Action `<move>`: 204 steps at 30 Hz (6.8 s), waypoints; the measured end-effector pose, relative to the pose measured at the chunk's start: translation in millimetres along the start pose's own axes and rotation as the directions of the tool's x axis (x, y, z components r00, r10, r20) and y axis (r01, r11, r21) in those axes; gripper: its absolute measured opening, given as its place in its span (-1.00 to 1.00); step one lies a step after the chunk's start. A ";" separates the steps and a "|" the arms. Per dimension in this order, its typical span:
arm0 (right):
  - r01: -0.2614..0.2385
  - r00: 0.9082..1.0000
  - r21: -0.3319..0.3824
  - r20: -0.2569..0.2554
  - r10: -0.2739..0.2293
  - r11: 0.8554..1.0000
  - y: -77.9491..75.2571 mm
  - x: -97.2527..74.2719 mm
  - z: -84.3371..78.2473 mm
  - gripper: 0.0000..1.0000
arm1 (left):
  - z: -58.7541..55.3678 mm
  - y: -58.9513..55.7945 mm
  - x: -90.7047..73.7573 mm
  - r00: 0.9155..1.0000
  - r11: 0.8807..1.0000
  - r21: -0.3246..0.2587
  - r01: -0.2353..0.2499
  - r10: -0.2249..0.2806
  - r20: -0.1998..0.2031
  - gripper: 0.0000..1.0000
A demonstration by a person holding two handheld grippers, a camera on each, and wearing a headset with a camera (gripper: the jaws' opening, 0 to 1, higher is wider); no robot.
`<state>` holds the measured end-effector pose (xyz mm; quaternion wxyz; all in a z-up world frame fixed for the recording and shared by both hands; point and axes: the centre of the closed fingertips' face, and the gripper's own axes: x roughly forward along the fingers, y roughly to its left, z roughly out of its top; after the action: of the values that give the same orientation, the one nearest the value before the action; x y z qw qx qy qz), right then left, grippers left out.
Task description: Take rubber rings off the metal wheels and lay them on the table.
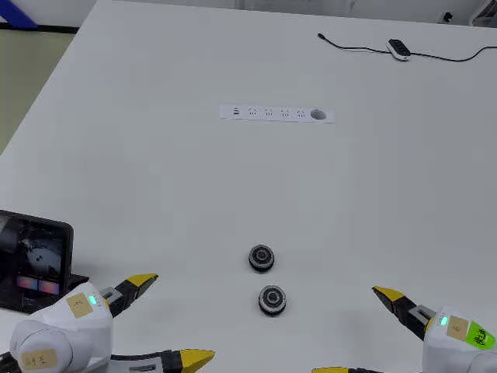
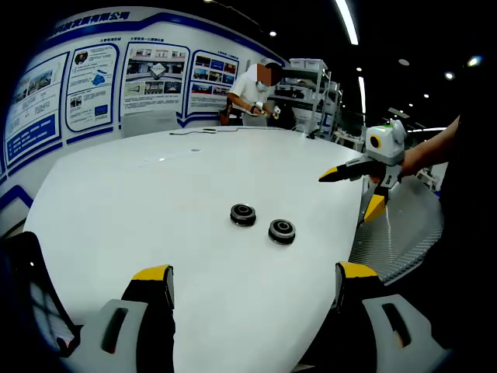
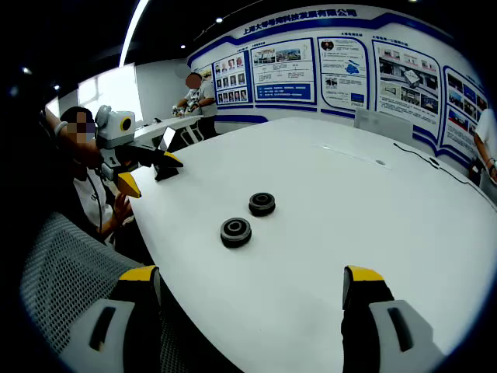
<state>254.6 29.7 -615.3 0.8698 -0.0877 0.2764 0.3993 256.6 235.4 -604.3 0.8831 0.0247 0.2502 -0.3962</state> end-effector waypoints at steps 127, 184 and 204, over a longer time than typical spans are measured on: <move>-0.127 0.992 0.570 0.078 0.100 0.812 18.3 71.7 17.4 0.03 | 14.3 -47.7 109.5 0.928 0.917 0.224 0.329 -0.271 -0.255 -0.61; -0.184 0.982 0.711 0.159 0.099 0.678 10.7 83.0 25.7 -0.03 | 5.7 -53.1 136.8 0.896 0.868 0.307 0.389 -0.279 -0.346 -0.74; -0.216 0.976 0.702 0.163 0.143 0.678 15.3 94.0 30.6 -0.05 | 5.7 -53.0 137.2 0.901 0.876 0.300 0.378 -0.273 -0.337 -0.74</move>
<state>305.5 112.0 -640.6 0.8038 0.3040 0.3753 0.3473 298.2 103.5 -654.4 0.7380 0.1990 0.2987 -0.5714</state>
